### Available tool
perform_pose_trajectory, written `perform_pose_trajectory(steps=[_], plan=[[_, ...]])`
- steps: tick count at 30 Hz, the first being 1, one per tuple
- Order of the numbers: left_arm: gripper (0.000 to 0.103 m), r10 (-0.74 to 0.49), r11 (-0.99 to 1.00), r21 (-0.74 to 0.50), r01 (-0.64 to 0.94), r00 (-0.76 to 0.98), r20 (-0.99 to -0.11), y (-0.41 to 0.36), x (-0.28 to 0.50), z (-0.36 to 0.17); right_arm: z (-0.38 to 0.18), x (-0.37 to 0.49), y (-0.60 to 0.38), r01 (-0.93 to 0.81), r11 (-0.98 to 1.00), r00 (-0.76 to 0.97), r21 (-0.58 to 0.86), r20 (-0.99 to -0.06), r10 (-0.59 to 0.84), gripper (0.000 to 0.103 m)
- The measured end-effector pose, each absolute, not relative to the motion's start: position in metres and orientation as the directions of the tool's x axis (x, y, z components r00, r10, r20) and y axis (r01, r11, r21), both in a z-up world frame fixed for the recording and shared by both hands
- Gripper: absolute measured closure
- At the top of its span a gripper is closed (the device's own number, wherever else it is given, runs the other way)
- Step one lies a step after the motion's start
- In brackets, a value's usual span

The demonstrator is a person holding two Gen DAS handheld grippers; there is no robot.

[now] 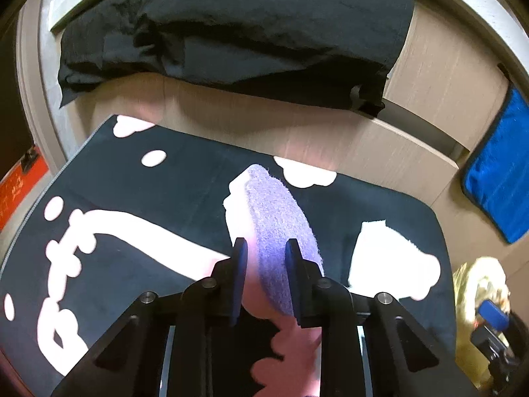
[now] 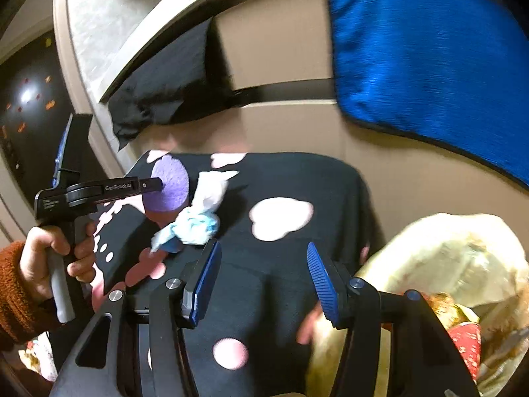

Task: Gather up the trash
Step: 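Grasp the purple-pink sponge with the left tool, then grasp the white-blue tissue with the right tool while the left holds the sponge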

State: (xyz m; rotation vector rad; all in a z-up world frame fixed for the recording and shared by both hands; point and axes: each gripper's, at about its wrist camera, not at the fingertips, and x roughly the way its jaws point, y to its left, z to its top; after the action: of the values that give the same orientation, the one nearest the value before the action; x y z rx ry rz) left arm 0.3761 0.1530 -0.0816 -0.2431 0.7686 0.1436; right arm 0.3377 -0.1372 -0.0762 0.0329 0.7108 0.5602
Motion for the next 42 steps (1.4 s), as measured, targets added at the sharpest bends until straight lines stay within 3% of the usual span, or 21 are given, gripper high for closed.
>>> perform_pose_trajectory(steps=[8, 16, 19, 21, 22, 26, 30, 36, 42], plan=[[0.085, 0.041, 0.955, -0.186, -0.231, 0.724, -0.689, 0.199, 0.337, -0.073, -0.082, 0.352, -0.084, -0.536, 0.817, 0.546, 0.213, -0.651, 0.528, 0.051], [0.088, -0.116, 0.903, -0.374, -0.211, 0.717, -0.687, 0.245, 0.311, -0.085, -0.1, 0.387, -0.027, -0.515, 0.834, 0.508, 0.197, -0.713, 0.482, 0.051], [0.081, -0.163, 0.884, -0.423, -0.199, 0.717, -0.678, 0.253, 0.303, -0.09, -0.108, 0.392, -0.011, -0.529, 0.827, 0.476, 0.192, -0.739, 0.476, 0.051], [0.06, -0.159, 0.881, -0.424, -0.208, 0.716, -0.68, 0.258, 0.296, -0.095, -0.111, 0.388, -0.003, -0.546, 0.82, 0.471, 0.172, -0.747, 0.47, 0.058], [0.059, -0.157, 0.878, -0.427, -0.216, 0.713, -0.684, 0.26, 0.294, -0.099, -0.11, 0.385, -0.001, -0.549, 0.82, 0.478, 0.161, -0.744, 0.466, 0.06], [0.058, -0.155, 0.84, -0.457, -0.292, 0.679, -0.718, 0.269, 0.3, -0.121, -0.098, 0.377, -0.007, -0.551, 0.82, 0.505, 0.152, -0.721, 0.474, 0.061], [0.055, -0.166, 0.781, -0.527, -0.335, 0.703, -0.692, 0.27, 0.305, -0.13, -0.08, 0.365, -0.029, -0.533, 0.831, 0.537, 0.158, -0.696, 0.477, 0.061], [0.05, -0.081, 0.805, -0.463, -0.371, 0.704, -0.706, 0.24, 0.323, -0.124, -0.062, 0.355, -0.063, -0.503, 0.851, 0.58, 0.152, -0.671, 0.463, 0.061], [0.051, -0.17, 0.855, -0.447, -0.262, 0.672, -0.72, 0.196, 0.342, -0.118, -0.055, 0.354, -0.099, -0.457, 0.87, 0.608, 0.183, -0.65, 0.456, 0.061]])
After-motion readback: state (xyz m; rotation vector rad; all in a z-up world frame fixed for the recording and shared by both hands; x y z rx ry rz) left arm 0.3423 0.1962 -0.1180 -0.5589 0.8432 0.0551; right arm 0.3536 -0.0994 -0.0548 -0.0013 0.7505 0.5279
